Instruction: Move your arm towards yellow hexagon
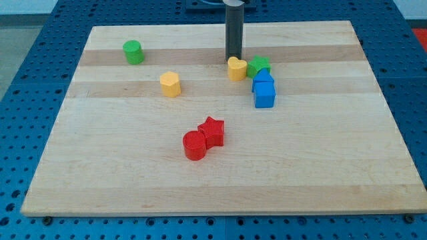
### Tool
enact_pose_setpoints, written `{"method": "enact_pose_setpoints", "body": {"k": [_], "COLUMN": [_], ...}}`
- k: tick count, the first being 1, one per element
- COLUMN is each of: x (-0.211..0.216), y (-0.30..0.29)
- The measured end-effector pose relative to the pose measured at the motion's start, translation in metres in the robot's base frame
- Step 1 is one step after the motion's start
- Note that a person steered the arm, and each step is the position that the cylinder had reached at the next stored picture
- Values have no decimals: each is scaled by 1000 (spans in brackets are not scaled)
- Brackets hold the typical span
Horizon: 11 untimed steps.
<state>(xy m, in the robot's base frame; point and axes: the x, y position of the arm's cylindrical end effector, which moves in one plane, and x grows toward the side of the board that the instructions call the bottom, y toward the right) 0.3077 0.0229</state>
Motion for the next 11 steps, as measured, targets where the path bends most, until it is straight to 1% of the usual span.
{"method": "enact_pose_setpoints", "body": {"k": [2, 3, 4, 5, 6, 7, 8, 9, 10, 11], "x": [-8, -16, -16, -8, 19, 57, 89, 105, 92, 65], "y": [-3, -37, -101, -145, -178, -197, -204, -183, -144, -107]}}
